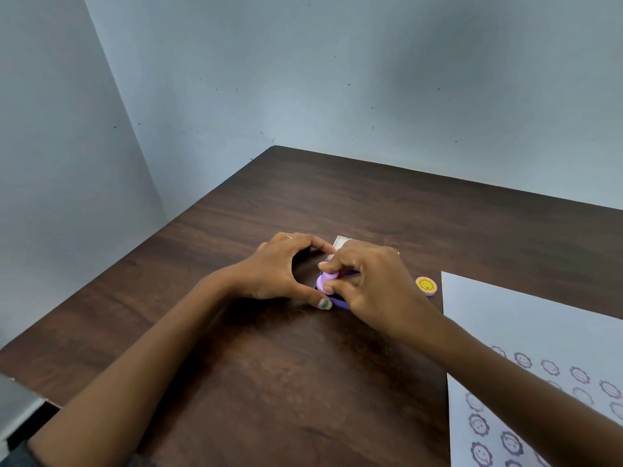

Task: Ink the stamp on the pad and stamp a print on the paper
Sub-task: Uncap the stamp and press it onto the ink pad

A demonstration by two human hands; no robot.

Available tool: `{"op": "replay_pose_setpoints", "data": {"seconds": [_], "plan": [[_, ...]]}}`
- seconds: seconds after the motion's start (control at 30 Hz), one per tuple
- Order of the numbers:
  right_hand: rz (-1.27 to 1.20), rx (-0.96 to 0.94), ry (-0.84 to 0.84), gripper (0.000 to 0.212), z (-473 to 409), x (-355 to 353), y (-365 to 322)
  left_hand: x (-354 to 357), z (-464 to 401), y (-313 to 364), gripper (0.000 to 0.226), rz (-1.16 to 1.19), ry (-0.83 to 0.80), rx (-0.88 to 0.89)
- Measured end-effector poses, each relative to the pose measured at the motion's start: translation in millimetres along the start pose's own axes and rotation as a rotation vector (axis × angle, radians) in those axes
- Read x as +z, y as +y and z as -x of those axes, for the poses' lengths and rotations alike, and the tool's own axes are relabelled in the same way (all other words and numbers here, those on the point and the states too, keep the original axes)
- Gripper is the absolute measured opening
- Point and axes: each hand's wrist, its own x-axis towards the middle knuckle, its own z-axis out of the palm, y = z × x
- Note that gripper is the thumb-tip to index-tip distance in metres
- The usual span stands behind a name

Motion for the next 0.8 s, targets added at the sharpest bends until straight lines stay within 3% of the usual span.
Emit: {"op": "replay_pose_setpoints", "data": {"seconds": [0.27,0.37,0.43,0.5,0.6,0.8], "plan": [[-0.065,0.139,0.131,0.016,3.7,9.5,-2.1,-0.3,-0.8,-0.3,0.071,-0.017,-0.001,0.0],[-0.161,0.219,0.105,0.019,4.1,4.3,0.9,-0.1,-0.2,-0.4,0.069,-0.018,-0.003,0.006],[-0.365,0.372,0.154,0.021,5.2,-3.4,6.2,-0.4,-0.1,0.3,0.07,-0.009,-0.009,-0.003],[-0.795,0.534,0.234,0.023,9.7,-13.7,10.5,-0.9,-0.5,0.1,0.072,-0.016,-0.014,-0.007],[-1.399,0.673,0.203,0.024,20.1,-27.2,18.0,-1.4,-0.1,0.5,0.074,-0.016,-0.01,-0.009],[-1.687,0.787,0.177,0.021,40.4,-48.4,26.1,-2.3,0.3,2.0,0.079,-0.01,-0.026,-0.02]]}}
